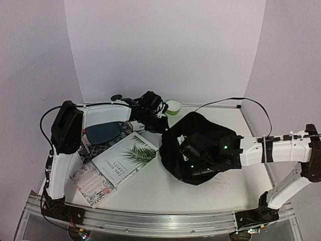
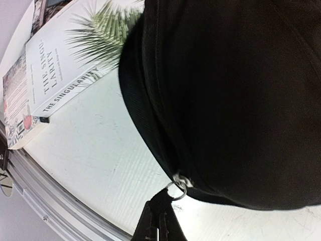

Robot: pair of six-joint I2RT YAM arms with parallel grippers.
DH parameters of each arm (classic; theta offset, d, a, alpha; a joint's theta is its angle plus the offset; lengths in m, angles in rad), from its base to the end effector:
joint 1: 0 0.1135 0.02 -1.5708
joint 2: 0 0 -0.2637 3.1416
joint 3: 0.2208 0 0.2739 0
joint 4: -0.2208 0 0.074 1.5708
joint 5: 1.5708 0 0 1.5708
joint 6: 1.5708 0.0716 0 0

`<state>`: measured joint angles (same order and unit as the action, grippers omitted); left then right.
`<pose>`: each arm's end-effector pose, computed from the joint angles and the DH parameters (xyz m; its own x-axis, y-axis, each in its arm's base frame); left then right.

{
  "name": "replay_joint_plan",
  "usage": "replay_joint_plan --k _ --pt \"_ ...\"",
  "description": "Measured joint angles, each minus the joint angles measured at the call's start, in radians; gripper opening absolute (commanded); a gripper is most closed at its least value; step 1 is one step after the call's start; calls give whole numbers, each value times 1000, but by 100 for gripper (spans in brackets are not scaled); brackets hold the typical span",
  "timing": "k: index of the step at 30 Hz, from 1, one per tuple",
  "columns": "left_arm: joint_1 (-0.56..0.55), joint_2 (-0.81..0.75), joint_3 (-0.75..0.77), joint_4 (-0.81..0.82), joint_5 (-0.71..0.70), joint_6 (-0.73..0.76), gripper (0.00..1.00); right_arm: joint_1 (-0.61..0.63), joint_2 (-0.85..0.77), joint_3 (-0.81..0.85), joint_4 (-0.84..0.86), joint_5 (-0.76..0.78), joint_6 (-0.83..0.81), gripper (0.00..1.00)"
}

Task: Pack the student bag
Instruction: Unzip the largest pocket of the student bag, then hold the student bag at the center of the board.

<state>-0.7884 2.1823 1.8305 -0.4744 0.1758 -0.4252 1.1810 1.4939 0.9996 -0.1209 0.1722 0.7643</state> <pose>0.3724 -0.3924 0.1874 -0.7948 0.2235 -0.5643 0.4984 0.7709 -0.3967 0.1563 0.3482 0.2190 -0.7522 -0.0367 -0.6580 -0.4677 0.7331 0.4938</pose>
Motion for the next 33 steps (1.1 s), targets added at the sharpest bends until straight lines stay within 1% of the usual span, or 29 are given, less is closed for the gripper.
replay_joint_plan --k 1,3,4,6,11,14,17,20,23,24,26,27,29,33 --pt "9 -2 0 3 -11 -1 50 3 19 20 0 -4 -9 0" --pt "30 -14 -12 11 -36 -21 60 8 52 54 0 -10 -22 0" --pt "38 -25 -25 15 -47 -25 64 10 66 67 1 -13 -28 0" --pt "52 -73 -83 21 -75 -46 68 13 84 87 2 -14 -38 0" --pt "54 -262 -274 21 -127 -118 71 13 123 126 10 -14 -51 0" --pt "47 -376 -380 30 -121 -171 72 13 144 143 20 -15 -59 0" --pt "35 -455 -478 57 -88 -232 73 12 159 157 33 -18 -63 0" --pt "5 -482 -547 82 -54 -285 74 9 177 172 46 -26 -66 0" --pt "-52 -477 -575 94 -35 -324 73 8 193 179 57 -30 -71 0" --pt "-71 -475 -580 99 -33 -336 72 8 197 180 59 -32 -72 0" --pt "-107 -470 -587 117 -24 -359 67 8 202 182 63 -34 -75 0" --pt "-122 -467 -592 130 -22 -368 61 8 205 184 64 -36 -77 0" --pt "-133 -459 -599 144 -20 -382 44 7 206 187 63 -40 -80 0" --pt "-129 -434 -602 162 -21 -392 21 4 206 188 66 -44 -81 0"
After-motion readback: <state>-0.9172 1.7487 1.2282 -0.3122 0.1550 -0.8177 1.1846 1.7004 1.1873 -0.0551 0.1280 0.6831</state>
